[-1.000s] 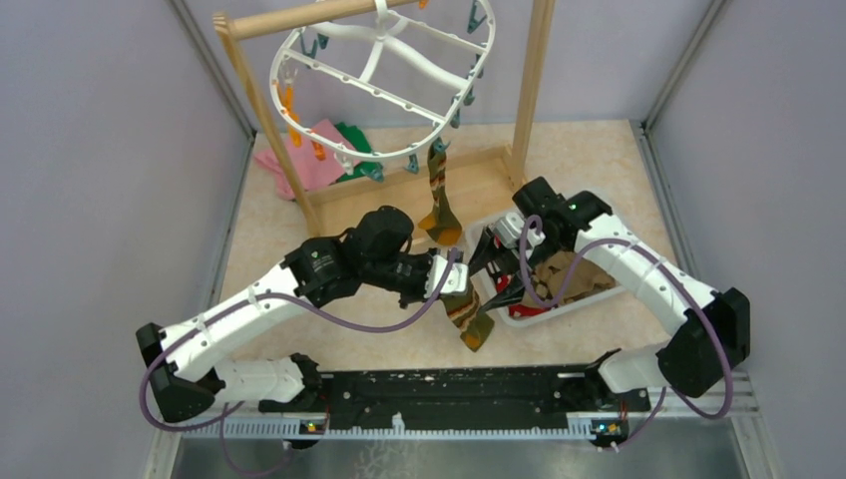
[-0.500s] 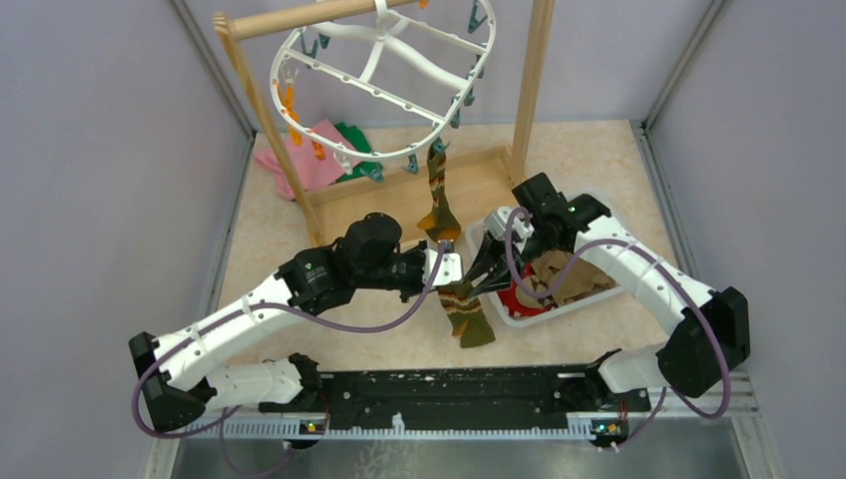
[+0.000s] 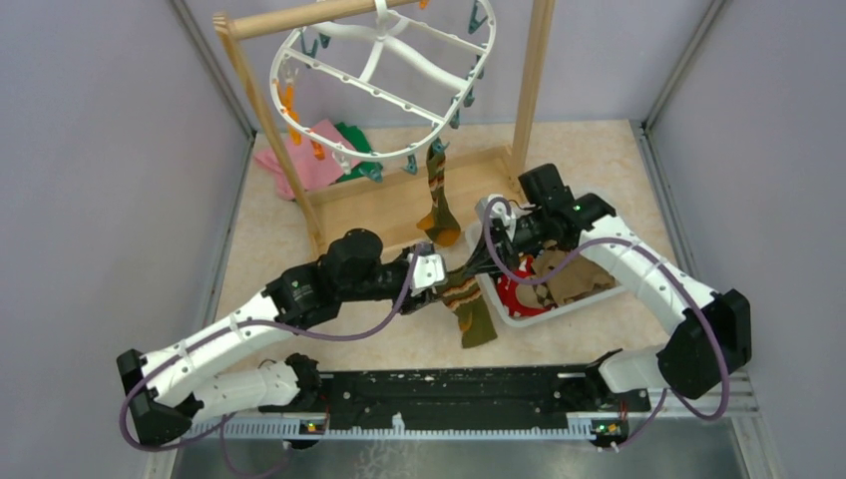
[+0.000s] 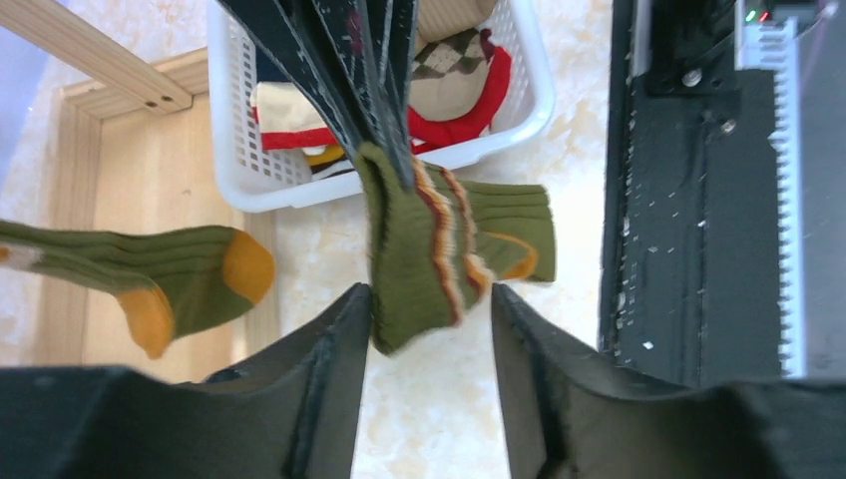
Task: Clip the socks to the hanger
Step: Pick up the sock from the bin.
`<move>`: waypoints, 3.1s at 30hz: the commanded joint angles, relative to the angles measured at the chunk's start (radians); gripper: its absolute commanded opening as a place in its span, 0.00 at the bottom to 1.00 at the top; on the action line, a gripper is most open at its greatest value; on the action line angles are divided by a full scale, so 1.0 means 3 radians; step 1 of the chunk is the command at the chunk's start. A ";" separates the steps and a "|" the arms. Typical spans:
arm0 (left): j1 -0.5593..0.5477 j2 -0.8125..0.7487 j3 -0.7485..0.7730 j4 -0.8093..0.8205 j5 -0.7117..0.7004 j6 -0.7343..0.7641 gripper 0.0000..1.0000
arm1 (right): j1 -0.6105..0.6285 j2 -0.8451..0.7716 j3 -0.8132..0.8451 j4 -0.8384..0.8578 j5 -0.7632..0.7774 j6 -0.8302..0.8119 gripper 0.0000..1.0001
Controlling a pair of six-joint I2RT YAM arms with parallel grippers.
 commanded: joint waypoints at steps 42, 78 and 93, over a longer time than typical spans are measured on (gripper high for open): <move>0.1580 -0.0169 -0.1962 0.5933 0.0700 -0.1751 0.83 | -0.0174 -0.0296 0.0125 0.0018 0.0035 0.0025 0.00; 0.1862 0.0542 -0.1889 0.6596 0.1084 -0.2392 0.61 | -0.0178 -0.0252 0.0123 -0.0092 0.0005 -0.0088 0.00; 0.1854 -0.0432 -0.2527 0.5601 0.1801 -0.2671 0.81 | -0.0165 -0.0150 0.0298 -0.0098 0.0113 -0.0084 0.00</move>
